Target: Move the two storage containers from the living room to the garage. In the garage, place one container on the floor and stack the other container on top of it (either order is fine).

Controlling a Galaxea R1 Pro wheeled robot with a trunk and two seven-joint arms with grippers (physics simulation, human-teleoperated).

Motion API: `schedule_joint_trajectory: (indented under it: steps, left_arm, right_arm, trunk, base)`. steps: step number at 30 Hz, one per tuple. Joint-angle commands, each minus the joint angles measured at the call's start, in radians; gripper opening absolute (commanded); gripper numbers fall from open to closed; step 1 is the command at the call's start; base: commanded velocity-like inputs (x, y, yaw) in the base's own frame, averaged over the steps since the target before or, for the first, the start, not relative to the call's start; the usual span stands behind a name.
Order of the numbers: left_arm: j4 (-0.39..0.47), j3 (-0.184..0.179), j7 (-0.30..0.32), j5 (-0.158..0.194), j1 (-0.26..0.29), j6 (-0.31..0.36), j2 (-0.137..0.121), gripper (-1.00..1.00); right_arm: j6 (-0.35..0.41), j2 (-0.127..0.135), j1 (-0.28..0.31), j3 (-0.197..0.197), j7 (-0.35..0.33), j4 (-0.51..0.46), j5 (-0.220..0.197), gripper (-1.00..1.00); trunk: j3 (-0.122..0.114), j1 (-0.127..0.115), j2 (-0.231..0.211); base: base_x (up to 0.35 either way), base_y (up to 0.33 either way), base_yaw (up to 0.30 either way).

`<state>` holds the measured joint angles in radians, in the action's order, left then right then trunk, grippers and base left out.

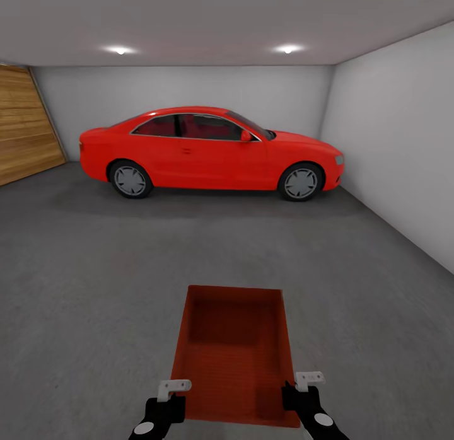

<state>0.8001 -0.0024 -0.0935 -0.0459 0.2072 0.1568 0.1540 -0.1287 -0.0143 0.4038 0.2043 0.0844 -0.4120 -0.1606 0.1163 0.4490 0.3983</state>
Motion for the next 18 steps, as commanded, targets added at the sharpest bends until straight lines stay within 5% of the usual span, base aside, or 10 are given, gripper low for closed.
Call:
schedule_joint_trajectory:
  steps: [1, 18]
  left_arm:
    - [-0.001, -0.008, 0.005, 0.004, 0.0, 0.005, 0.019, -1.0]
    - [-0.001, -0.01, 0.006, 0.004, 0.0, 0.006, 0.019, -1.0]
  right_arm:
    - [-0.005, -0.039, 0.001, 0.004, -0.003, -0.014, -0.008, -1.0]
    - [-0.005, -0.039, 0.001, 0.004, -0.003, -0.014, -0.008, -1.0]
  trunk:
    - [0.002, 0.001, 0.002]
    - [0.002, 0.001, 0.002]
  base:
    - [0.327, 0.0, 0.0]
    - [0.092, 0.0, 0.0]
